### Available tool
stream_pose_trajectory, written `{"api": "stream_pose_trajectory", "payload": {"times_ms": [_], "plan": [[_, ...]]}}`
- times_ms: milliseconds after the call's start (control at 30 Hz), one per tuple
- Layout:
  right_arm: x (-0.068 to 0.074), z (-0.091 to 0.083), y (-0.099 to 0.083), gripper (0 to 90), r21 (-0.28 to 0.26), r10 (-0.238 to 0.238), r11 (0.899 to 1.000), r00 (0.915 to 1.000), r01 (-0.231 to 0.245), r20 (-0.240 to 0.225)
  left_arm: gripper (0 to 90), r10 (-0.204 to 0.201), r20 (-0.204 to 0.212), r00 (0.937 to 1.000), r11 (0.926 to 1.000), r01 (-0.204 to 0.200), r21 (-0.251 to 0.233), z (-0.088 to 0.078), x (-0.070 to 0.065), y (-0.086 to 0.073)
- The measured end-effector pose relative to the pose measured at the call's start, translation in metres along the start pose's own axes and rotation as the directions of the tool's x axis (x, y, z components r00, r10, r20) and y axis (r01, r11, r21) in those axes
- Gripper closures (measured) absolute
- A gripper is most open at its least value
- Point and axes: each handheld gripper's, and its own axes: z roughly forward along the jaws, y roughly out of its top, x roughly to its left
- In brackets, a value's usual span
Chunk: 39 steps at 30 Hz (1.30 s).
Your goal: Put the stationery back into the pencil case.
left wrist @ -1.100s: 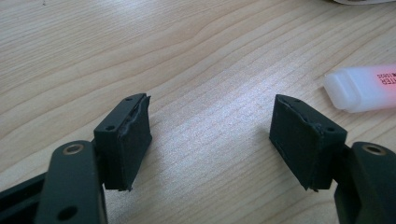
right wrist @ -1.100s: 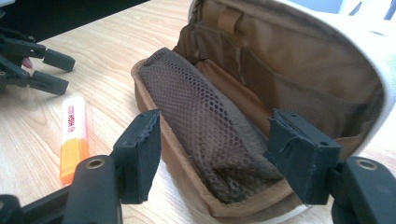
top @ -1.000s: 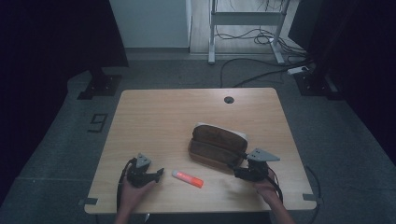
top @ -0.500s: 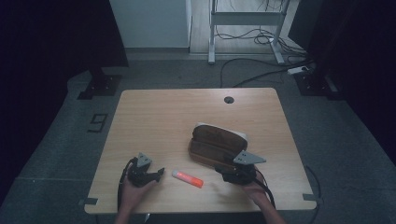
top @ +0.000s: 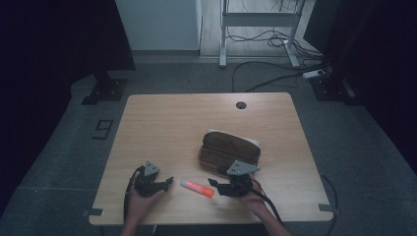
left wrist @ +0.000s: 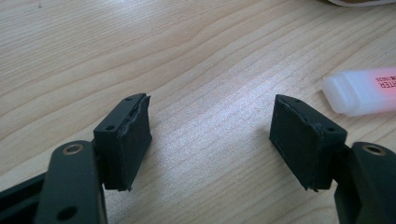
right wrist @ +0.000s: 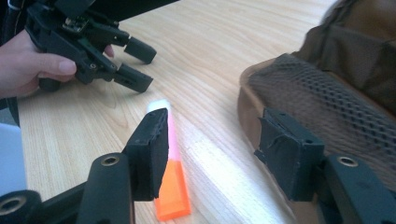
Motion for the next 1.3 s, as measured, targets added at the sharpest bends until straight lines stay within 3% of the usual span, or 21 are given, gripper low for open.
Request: {"api": "stream_pose_trajectory", "payload": {"times_ms": [600, 1300], "plan": [[0.020, 0.039, -0.003, 43.1, 0.068, -0.019, 0.997, 0.9985, 0.022, -0.052, 28.6, 0.000, 0.000, 1.0000, 1.0000, 0.000, -0.001, 0.000, 0.000, 0.000], [0.030, 0.057, -0.010, 45.4, 0.138, -0.028, 0.990, 0.9971, 0.038, -0.070, 28.5, -0.001, 0.002, 1.0000, 1.0000, 0.001, -0.001, 0.000, 0.000, 0.000]]}}
